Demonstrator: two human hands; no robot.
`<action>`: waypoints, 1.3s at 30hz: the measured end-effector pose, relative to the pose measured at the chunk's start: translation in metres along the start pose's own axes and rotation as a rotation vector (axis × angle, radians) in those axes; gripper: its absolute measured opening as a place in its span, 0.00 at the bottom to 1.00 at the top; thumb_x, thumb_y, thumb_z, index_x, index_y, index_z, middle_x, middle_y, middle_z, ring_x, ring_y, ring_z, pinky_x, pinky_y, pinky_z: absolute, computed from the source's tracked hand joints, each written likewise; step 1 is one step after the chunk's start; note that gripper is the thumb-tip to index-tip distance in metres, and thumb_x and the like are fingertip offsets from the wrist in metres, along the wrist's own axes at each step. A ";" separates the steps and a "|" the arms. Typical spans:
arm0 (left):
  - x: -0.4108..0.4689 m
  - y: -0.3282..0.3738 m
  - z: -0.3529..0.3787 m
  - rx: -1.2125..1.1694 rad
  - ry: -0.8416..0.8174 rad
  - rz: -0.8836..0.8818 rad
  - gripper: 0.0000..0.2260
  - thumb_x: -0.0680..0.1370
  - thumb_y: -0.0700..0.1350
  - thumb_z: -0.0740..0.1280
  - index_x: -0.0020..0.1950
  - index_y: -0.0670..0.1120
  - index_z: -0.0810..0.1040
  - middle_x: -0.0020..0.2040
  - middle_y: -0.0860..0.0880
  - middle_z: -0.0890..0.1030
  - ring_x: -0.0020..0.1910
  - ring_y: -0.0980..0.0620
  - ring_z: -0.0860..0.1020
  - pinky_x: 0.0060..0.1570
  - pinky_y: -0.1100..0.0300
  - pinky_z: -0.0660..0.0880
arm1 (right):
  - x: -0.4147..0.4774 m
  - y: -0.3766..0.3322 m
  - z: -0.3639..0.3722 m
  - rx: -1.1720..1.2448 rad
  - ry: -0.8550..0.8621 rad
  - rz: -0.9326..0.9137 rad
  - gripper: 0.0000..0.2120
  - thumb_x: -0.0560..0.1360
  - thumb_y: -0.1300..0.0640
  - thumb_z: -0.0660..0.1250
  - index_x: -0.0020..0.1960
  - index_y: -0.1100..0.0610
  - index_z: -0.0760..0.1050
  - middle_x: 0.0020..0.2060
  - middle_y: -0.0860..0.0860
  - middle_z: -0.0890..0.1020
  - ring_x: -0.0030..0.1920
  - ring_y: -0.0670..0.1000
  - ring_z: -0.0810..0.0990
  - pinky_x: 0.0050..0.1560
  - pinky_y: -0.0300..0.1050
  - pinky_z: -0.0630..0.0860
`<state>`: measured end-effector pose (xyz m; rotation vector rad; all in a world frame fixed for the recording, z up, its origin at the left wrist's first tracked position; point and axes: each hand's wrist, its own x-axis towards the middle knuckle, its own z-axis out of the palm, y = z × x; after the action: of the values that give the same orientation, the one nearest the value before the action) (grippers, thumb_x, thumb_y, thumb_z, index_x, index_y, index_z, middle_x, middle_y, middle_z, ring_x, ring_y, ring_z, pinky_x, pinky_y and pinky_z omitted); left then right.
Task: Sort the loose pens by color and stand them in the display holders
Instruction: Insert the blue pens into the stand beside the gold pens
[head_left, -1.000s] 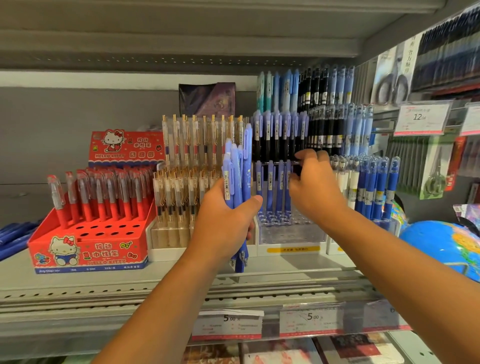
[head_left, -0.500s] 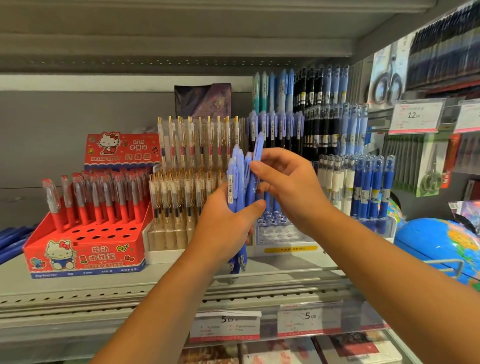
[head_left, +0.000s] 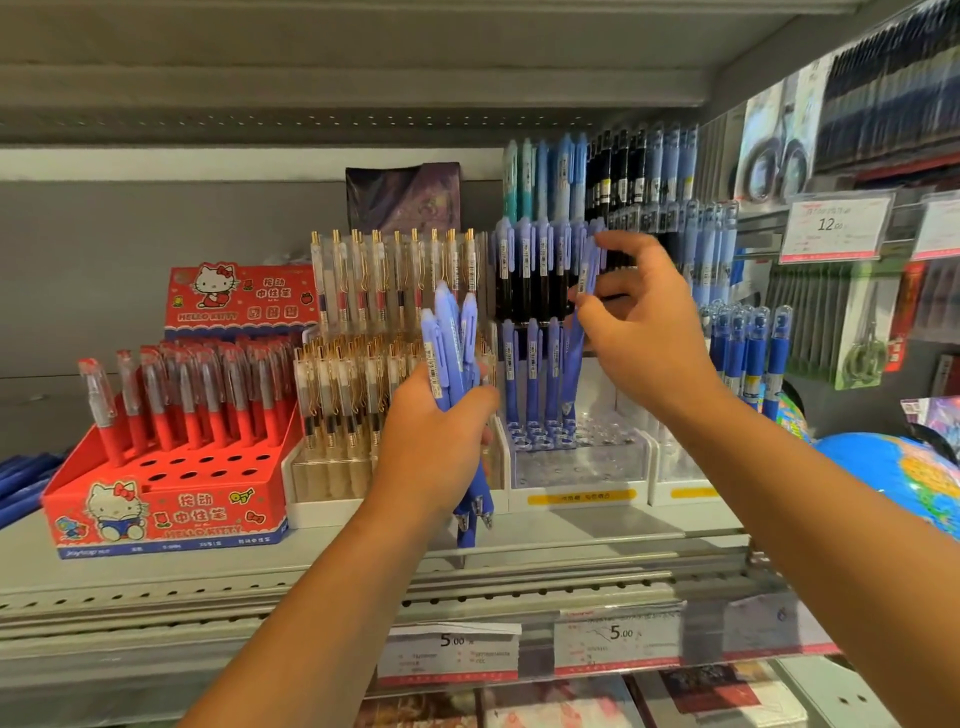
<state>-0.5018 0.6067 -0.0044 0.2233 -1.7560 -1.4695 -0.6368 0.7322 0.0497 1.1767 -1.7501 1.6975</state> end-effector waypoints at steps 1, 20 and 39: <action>0.000 0.000 0.000 -0.001 0.000 0.001 0.06 0.78 0.41 0.67 0.50 0.53 0.78 0.33 0.48 0.75 0.30 0.51 0.74 0.34 0.52 0.73 | 0.001 0.001 -0.001 -0.069 0.017 -0.019 0.21 0.78 0.61 0.66 0.68 0.48 0.66 0.42 0.54 0.80 0.40 0.48 0.81 0.38 0.40 0.80; 0.000 0.000 0.000 0.021 -0.002 0.006 0.07 0.77 0.39 0.67 0.49 0.50 0.78 0.33 0.45 0.75 0.34 0.46 0.74 0.35 0.49 0.74 | 0.006 0.012 0.005 -0.713 -0.227 0.131 0.18 0.73 0.75 0.60 0.59 0.61 0.69 0.35 0.56 0.74 0.32 0.54 0.73 0.28 0.48 0.70; 0.000 0.001 0.001 0.016 -0.003 0.008 0.07 0.76 0.39 0.67 0.51 0.49 0.78 0.32 0.46 0.75 0.34 0.45 0.74 0.36 0.48 0.74 | 0.001 0.012 0.006 -0.701 -0.212 -0.065 0.14 0.76 0.64 0.62 0.61 0.57 0.69 0.43 0.55 0.74 0.36 0.53 0.73 0.34 0.47 0.70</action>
<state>-0.5020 0.6079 -0.0039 0.2219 -1.7699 -1.4509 -0.6460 0.7249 0.0425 1.0765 -2.1435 0.8081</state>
